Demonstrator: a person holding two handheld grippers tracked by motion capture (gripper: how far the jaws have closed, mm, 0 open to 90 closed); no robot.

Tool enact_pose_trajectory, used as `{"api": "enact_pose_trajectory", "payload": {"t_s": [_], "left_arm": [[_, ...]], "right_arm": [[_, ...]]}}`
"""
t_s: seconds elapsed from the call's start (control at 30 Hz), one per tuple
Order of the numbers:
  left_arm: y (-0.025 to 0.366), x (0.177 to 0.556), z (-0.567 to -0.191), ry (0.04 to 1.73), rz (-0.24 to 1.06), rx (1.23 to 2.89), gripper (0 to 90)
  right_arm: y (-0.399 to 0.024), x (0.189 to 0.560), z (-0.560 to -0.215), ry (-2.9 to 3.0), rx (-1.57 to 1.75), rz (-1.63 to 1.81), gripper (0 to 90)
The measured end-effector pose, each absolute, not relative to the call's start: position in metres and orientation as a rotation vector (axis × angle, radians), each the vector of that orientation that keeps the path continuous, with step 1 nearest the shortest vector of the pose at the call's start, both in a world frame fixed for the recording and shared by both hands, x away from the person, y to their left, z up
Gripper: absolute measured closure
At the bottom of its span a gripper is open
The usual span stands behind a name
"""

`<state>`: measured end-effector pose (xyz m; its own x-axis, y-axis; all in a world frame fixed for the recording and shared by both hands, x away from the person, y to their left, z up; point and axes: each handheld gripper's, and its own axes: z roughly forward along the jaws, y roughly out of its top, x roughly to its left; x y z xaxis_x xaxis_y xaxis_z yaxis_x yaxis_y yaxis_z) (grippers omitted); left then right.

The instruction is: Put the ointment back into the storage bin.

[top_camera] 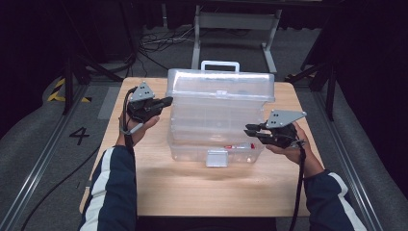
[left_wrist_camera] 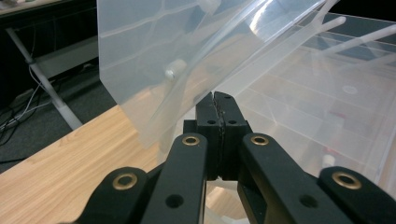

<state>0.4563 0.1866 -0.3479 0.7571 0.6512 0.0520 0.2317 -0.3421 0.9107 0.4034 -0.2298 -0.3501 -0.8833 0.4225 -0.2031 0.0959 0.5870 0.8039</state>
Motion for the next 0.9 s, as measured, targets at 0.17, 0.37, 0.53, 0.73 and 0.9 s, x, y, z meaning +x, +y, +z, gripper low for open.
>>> {"api": "enact_pose_trajectory", "payload": {"t_s": [0.17, 0.37, 0.53, 0.73, 0.9], "left_arm": [[0.186, 0.455, -0.349, 0.668, 0.516, 1.929, 90.0], [0.187, 0.454, -0.349, 0.664, 0.511, 1.942, 90.0], [0.187, 0.453, -0.35, 0.656, 0.509, 1.951, 90.0], [0.187, 0.452, -0.35, 0.653, 0.513, 1.966, 90.0], [0.187, 0.45, -0.352, 0.648, 0.513, 1.966, 90.0]], "right_arm": [[-0.232, 0.403, -0.351, 2.44, 0.42, 1.213, 79.2], [-0.232, 0.402, -0.352, 2.44, 0.42, 1.211, 79.0], [-0.233, 0.4, -0.353, 2.438, 0.425, 1.208, 78.9], [-0.236, 0.397, -0.354, 2.433, 0.436, 1.203, 79.5], [-0.242, 0.395, -0.354, 2.427, 0.453, 1.204, 79.9]]}}
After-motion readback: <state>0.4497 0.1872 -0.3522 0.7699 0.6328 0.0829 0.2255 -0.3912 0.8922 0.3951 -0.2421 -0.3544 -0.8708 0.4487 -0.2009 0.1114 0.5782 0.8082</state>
